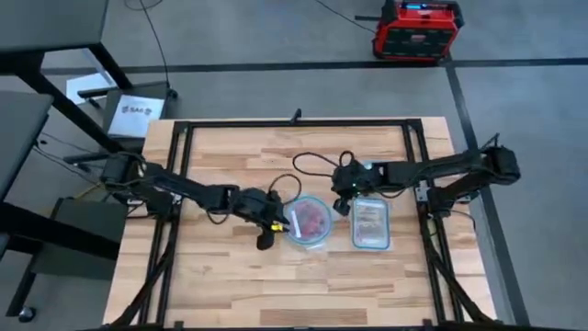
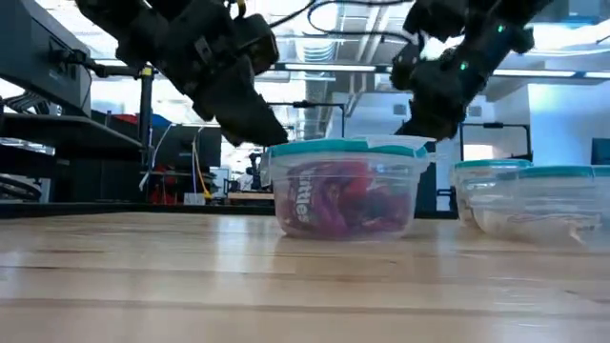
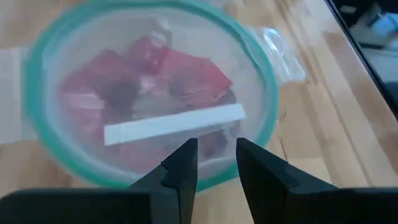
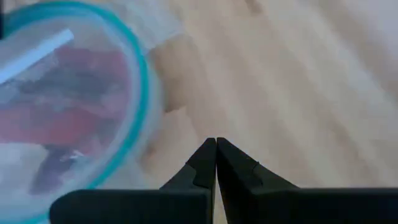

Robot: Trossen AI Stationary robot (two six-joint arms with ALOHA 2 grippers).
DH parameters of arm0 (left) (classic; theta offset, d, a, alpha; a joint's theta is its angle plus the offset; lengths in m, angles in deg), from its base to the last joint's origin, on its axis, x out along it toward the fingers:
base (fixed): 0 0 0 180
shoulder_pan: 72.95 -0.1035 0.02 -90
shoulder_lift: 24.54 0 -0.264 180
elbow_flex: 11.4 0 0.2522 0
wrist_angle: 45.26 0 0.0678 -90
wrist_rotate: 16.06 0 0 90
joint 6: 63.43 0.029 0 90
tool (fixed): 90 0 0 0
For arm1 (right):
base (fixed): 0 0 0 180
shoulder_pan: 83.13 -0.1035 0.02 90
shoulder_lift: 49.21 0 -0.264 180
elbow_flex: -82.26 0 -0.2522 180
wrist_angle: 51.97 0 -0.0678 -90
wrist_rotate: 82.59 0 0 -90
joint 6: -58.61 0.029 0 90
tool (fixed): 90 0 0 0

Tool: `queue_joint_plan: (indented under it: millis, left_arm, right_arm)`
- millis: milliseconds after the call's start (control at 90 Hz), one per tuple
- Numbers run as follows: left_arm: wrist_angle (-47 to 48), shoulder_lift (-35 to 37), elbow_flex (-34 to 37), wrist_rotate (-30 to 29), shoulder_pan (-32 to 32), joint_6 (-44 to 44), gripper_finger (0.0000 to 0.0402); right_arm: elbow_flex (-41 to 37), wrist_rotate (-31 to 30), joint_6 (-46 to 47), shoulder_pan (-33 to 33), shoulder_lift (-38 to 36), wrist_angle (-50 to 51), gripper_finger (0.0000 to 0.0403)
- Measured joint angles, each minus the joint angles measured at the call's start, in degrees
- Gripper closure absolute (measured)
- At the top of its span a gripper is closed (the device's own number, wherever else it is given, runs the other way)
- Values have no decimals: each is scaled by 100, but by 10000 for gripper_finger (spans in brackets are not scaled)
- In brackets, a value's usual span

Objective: Sort candy
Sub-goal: Close the big circular transparent bin

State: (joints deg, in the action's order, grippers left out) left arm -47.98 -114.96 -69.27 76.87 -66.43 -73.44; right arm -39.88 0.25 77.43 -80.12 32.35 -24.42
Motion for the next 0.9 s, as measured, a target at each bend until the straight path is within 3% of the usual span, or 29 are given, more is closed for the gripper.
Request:
queue_joint_plan:
  millis: [144, 333, 511, 900]
  left_arm:
    - [288, -48, -71, -7, -85, 324, 304]
    - [995, 207, -68, -47, -482, 924, 304]
    - [967, 242, -59, -110, -798, 1240, 304]
    - [1844, 357, -788, -97, -604, 1301, 304]
  right_arm:
    - [-29, 125, 276, -305, 467, -268, 403]
    - [-23, 315, 1117, -924, 485, -521, 403]
    - [-16, 298, 1527, -1425, 465, -717, 403]
    - [-16, -57, 1688, -1519, 468, -58, 403]
